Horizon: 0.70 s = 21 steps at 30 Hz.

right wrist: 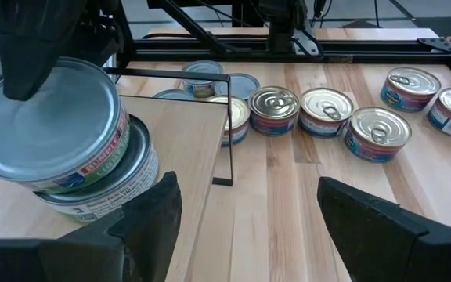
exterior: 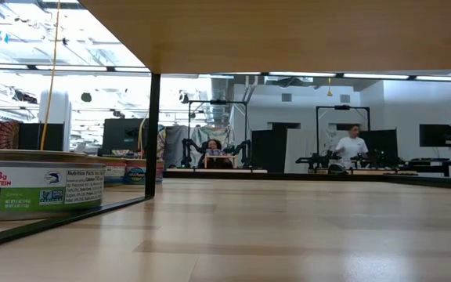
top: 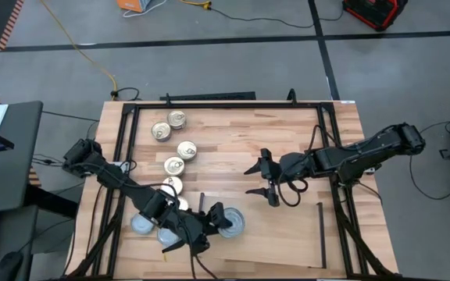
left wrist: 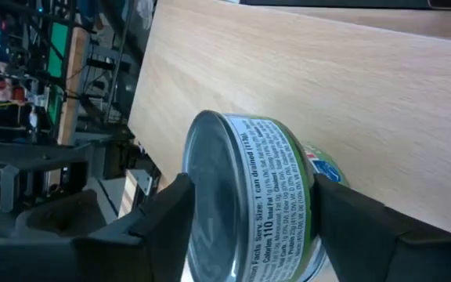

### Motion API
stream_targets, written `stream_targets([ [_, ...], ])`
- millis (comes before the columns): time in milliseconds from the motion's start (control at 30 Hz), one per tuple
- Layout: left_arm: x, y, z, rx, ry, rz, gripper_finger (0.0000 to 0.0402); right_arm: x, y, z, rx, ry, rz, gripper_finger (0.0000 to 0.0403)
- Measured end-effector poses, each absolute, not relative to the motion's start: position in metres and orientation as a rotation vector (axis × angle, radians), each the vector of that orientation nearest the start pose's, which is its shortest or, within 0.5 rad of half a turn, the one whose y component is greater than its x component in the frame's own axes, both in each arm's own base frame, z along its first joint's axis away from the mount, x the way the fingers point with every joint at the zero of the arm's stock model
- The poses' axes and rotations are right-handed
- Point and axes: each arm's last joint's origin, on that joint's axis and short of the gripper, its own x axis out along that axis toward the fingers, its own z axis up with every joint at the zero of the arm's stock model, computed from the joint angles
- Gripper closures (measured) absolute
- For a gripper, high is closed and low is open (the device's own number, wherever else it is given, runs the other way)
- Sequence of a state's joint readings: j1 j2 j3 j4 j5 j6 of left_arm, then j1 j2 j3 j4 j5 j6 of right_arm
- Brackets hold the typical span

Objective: Stack canned seafood by type on shelf
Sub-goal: Stack the green tuna can on the top of the green tuna can on the shelf, then put the blue-pink tuna can on the shelf

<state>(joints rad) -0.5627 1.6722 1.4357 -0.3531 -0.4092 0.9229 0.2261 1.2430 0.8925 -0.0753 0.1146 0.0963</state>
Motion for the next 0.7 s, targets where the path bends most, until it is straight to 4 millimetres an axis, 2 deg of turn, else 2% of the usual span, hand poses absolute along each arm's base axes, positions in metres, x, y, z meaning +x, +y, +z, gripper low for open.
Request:
stream_targets([
  [200, 0.3209, -0.1978, 0.3184, 1.160, 0.429, -0.383, 0.0144, 0.2674, 0.0581, 0.2858, 0.023, 0.425, 0.089, 0.0081],
  [700, 0.3226, -0.1953, 0.3205, 1.105, 0.421, -0.377, 0.0150, 0.2674, 0.0581, 0.2858, 0.023, 0.425, 0.090, 0.0081],
])
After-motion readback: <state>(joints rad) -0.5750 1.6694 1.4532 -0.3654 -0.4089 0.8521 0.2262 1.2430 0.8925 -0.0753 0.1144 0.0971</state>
